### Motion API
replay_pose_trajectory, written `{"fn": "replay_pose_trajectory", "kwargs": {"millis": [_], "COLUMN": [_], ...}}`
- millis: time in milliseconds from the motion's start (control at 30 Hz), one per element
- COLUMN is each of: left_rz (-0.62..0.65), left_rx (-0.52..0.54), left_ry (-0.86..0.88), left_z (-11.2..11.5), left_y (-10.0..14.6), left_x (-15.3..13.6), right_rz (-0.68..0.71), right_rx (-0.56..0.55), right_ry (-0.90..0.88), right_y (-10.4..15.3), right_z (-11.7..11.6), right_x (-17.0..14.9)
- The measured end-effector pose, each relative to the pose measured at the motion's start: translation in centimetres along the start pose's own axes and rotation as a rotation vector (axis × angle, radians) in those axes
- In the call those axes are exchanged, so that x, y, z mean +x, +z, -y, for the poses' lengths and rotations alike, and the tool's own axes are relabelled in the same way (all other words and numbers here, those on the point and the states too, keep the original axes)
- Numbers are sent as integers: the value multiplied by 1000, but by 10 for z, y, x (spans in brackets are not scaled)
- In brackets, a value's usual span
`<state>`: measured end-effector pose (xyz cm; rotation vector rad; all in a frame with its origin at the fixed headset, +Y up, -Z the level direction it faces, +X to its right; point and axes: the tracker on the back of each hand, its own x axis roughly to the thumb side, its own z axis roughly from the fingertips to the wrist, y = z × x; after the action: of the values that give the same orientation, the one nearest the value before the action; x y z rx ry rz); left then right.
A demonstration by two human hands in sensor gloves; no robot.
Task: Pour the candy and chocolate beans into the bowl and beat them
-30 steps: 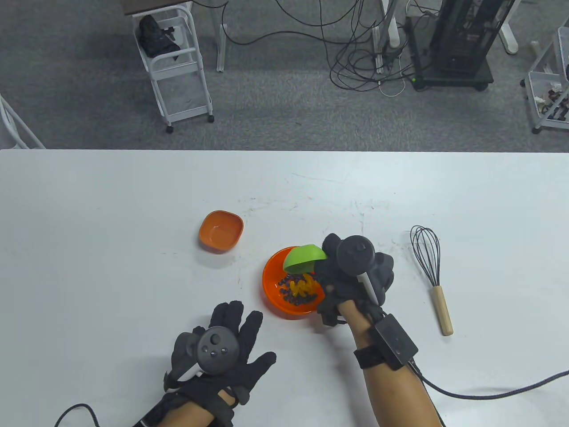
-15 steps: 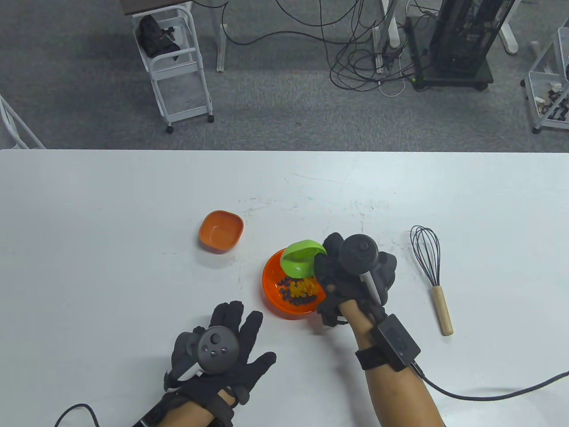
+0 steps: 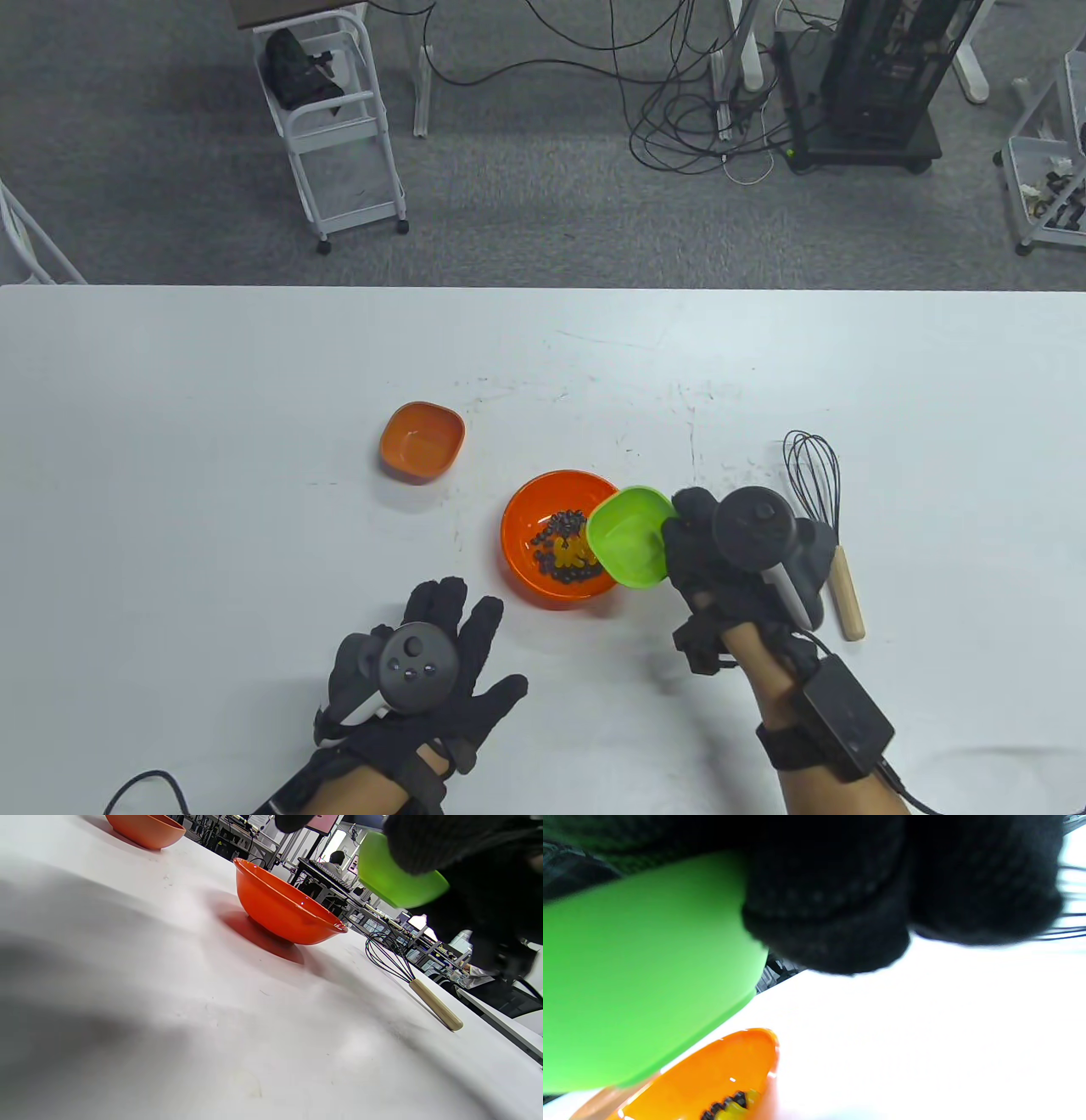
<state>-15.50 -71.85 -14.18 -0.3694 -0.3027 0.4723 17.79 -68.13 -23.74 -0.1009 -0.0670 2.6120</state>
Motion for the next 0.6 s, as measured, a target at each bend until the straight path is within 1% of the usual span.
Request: {"fn": "replay_pose_trajectory", "kwargs": {"millis": [100, 200, 300, 433, 600], "left_rz": [4, 6, 20, 39, 51], "left_rx": [-4, -13, -18, -16, -22], "left_ry": [-9, -4, -7, -4, -13], "left_z": [1, 3, 5, 8, 9], "left_y": [0, 1, 1, 2, 3], "left_x": [1, 2, 4, 9, 11], "right_rz": [-21, -41, -67, -95, -123], "right_rx": [61, 119, 125, 154, 172], "right_ry": [15, 33, 82, 88, 110], "right_y": [13, 24, 33, 40, 40], "right_z": [6, 4, 0, -9, -15], "right_x": [-21, -45, -65, -81, -91]}}
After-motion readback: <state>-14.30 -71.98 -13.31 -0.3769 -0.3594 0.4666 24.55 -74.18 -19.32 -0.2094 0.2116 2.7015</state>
